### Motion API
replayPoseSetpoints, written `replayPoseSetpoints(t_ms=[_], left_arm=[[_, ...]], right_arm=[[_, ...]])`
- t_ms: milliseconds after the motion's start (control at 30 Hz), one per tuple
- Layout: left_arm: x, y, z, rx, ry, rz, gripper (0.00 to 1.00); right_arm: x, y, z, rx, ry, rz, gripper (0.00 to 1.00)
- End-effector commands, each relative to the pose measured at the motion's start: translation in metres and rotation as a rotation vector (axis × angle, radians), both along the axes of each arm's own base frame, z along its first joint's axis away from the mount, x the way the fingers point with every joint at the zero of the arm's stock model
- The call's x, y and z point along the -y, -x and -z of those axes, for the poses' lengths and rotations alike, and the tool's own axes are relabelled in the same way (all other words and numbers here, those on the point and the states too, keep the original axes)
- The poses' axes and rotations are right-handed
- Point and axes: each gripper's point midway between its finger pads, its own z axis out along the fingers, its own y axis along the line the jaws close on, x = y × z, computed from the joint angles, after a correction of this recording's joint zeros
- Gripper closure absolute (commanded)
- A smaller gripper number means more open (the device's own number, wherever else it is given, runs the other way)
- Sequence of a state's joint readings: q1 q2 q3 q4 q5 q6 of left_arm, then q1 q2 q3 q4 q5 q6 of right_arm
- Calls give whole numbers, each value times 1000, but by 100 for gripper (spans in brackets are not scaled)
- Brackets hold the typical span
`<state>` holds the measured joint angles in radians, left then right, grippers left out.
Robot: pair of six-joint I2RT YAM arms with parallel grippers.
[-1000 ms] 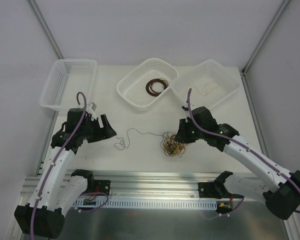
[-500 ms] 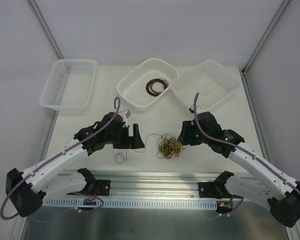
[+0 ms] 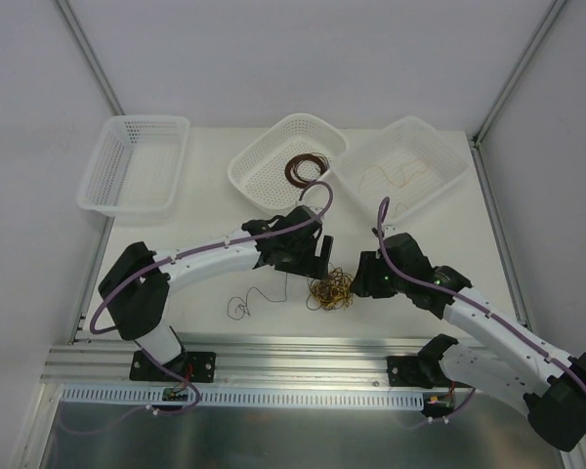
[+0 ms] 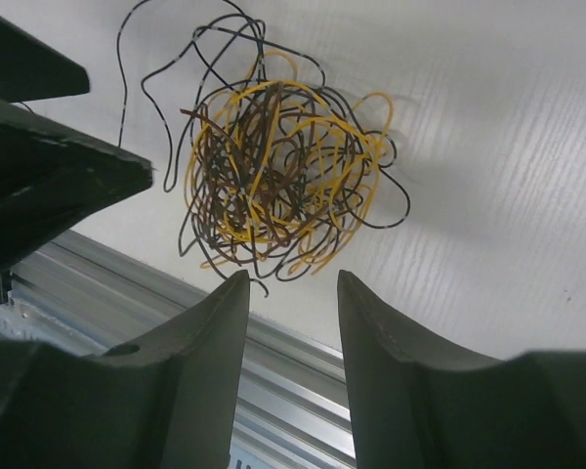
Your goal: Untangle the cables
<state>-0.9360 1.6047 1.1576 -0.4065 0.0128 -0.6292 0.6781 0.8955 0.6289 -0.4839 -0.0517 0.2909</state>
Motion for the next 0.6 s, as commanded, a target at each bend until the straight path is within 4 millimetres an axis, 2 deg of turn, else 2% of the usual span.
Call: replayPoseSetpoints(t_ms=[0, 200, 567], left_arm=[[9, -17, -9, 90, -20, 63, 22], [-4, -31, 4, 96, -48, 66, 32], [10, -25, 22, 39, -13, 213, 50]], right_arm=[[-23, -7, -16, 43, -103, -13, 55], [-23, -13, -14, 62, -92, 11, 55], [-40, -25, -4, 57, -85, 12, 53]])
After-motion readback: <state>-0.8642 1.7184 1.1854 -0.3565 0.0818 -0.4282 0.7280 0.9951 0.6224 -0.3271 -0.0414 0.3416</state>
